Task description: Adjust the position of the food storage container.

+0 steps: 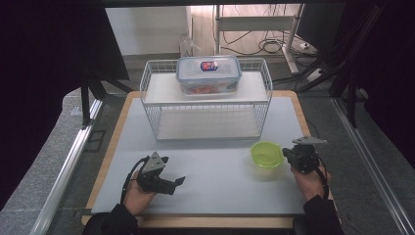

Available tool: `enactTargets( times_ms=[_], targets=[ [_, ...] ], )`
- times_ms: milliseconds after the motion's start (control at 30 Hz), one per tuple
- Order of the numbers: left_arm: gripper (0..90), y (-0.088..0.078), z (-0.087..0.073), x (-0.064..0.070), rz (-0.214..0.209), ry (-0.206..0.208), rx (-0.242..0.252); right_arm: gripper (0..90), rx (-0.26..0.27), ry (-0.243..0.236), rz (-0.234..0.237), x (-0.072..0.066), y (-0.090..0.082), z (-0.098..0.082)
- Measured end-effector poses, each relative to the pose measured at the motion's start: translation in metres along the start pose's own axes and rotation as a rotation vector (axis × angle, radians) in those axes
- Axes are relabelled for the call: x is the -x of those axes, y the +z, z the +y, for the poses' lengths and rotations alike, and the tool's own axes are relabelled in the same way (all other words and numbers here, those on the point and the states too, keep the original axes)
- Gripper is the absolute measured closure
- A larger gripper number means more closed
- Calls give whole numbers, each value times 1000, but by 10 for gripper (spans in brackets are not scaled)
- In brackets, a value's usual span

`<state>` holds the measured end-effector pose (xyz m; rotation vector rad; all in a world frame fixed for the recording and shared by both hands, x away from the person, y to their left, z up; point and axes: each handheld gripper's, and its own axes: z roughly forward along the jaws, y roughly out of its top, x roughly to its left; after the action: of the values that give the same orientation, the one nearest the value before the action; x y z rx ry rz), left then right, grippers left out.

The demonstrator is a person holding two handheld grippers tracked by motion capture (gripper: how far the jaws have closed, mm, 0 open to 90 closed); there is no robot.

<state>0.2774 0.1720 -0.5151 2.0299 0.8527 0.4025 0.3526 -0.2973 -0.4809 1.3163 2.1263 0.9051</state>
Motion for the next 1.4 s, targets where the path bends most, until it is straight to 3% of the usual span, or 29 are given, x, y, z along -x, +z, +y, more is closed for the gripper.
enactTargets(
  times_ms=[333, 1033, 1400],
  targets=[
    [52, 2, -1, 0, -4, 2, -10, 888, 1, -10, 43, -10, 4, 3],
    [49, 4, -2, 0, -4, 6, -19, 879, -10, -52, 170, -46, 11, 8],
    [47, 4, -3, -1, -5, 4, -17, 846, -16, -54, 188, -47, 12, 7]
  ],
)
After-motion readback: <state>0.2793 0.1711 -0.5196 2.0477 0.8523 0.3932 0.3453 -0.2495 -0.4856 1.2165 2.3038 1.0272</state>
